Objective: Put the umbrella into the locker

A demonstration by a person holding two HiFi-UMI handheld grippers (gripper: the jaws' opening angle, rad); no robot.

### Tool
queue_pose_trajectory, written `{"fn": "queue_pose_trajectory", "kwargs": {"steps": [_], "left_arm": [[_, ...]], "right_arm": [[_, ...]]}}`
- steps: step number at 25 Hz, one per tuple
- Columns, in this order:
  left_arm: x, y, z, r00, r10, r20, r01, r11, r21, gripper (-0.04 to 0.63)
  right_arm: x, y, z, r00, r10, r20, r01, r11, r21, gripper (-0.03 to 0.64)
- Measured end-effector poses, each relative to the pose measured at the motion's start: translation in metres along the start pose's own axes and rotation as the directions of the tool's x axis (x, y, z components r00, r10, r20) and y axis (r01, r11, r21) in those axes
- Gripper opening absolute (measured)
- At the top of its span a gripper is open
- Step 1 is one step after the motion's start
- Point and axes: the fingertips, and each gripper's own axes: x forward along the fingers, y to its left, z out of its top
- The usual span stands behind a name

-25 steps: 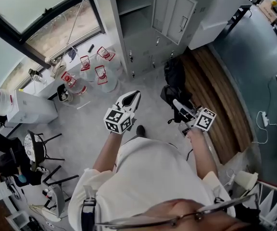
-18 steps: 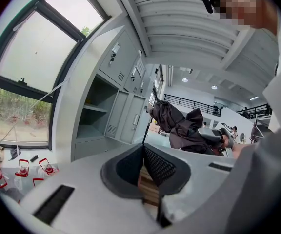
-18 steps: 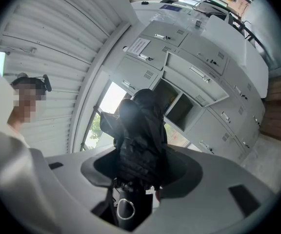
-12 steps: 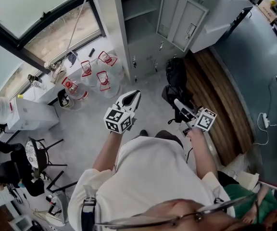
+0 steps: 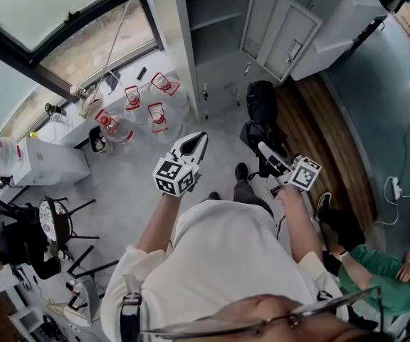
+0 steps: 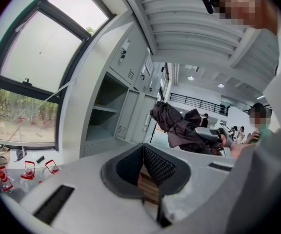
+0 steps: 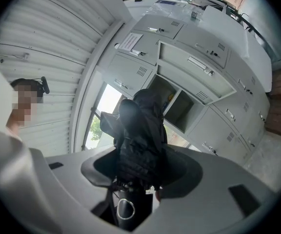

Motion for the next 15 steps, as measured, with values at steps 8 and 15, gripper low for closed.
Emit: {"fn": "queue_pose_trajectory", "kwargs": {"steps": [8, 15], "left_arm": [[0.042, 0.016, 0.021, 0.996, 0.087, 0.028, -0.086, 0.996, -0.024, 0.005], [0.08, 0.029, 0.038, 0.981, 0.185, 0.056, -0.183, 0.982, -0.035, 0.005]], "right_arm": [[0.035, -0.032, 0.047, 0.995, 0.059, -0.081, -0.059, 0.998, -0.002, 0.235], [0.063, -0.065, 0.089, 0.98, 0.101, -0.174, -0.112, 0.992, -0.055, 0.233]]}}
